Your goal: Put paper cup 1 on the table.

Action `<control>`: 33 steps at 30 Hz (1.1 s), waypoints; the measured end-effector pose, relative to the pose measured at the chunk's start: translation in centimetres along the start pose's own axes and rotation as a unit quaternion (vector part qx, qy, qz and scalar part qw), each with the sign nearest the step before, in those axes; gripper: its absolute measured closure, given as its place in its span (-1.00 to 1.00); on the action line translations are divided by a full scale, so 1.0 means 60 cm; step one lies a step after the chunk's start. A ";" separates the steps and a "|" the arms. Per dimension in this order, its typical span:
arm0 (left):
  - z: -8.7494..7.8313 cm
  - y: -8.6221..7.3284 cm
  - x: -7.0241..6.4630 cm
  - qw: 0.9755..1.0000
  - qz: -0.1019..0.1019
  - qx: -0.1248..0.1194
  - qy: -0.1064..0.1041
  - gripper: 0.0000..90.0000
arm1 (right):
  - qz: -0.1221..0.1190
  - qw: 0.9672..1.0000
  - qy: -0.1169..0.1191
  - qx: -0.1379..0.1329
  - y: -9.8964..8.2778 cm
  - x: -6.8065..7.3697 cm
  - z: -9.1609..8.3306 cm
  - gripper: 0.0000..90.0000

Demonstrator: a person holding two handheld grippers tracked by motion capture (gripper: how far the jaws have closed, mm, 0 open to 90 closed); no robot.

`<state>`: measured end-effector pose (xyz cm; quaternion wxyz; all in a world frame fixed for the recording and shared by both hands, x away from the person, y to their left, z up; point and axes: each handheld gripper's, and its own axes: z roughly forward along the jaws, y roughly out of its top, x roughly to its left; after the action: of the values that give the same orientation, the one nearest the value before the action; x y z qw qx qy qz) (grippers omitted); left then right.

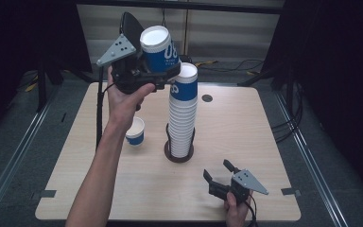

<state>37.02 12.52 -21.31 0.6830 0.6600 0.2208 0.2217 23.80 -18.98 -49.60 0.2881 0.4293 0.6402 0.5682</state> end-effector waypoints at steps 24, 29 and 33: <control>-0.065 -0.076 0.016 1.000 0.003 0.014 0.024 -0.56 | -0.001 1.000 0.000 0.003 0.000 0.000 0.001 -0.69; -0.069 -0.108 0.016 0.999 -0.007 0.030 0.026 -0.57 | 0.000 1.000 0.000 0.002 0.000 0.000 0.001 -0.69; -0.069 -0.131 0.013 0.999 -0.009 0.047 0.015 -0.56 | -0.001 1.000 -0.001 0.004 0.000 0.001 0.001 -0.69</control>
<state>35.29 16.08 -29.31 0.6501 0.6857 0.2470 0.2152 23.84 -18.93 -49.59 0.2878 0.4303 0.6423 0.5652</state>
